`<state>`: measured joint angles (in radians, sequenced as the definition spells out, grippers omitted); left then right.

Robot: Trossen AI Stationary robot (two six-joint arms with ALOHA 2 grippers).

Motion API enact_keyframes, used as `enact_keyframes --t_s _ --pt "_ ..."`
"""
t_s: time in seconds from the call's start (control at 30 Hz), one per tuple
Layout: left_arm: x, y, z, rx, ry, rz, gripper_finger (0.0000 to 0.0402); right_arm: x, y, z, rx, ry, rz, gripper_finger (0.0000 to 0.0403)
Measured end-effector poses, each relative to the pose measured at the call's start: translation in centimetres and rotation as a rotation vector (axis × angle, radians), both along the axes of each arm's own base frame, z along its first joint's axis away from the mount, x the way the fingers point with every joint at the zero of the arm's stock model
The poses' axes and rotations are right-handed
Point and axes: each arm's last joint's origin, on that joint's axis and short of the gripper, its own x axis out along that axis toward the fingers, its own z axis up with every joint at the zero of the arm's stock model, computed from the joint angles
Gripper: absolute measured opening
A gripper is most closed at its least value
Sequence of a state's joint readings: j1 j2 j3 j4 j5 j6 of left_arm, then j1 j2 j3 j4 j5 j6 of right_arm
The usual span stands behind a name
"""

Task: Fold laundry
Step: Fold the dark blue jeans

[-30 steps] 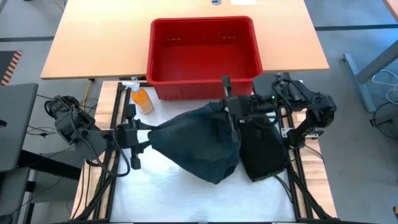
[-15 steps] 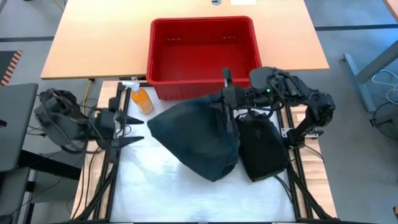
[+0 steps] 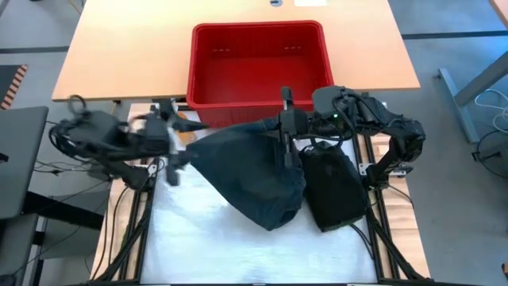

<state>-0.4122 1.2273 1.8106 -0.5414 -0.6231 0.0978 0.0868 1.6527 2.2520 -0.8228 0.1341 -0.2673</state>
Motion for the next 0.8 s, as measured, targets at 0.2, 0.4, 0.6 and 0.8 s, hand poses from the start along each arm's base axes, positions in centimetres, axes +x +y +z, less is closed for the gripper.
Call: enact_keyframes --t_s 0.2,0.4,0.6,0.8 --pt "3.9 1.5 -1.3 0.073 0.068 0.125 0.0279 0.8 -0.3 -0.6 0.004 0.023 -0.012 0.0026" --pt "6.3 1.9 -2.7 0.069 0.137 0.171 0.0333 0.9 -0.3 -0.8 0.003 0.034 -0.013 0.0026" --pt "6.5 2.6 -3.7 0.049 0.221 0.119 0.0355 1.0 -0.5 -0.8 -0.005 0.035 -0.017 0.0026" --pt "6.4 3.5 -4.2 -0.008 0.264 0.142 0.0355 1.0 -0.6 -0.8 -0.004 0.033 -0.021 0.0026"
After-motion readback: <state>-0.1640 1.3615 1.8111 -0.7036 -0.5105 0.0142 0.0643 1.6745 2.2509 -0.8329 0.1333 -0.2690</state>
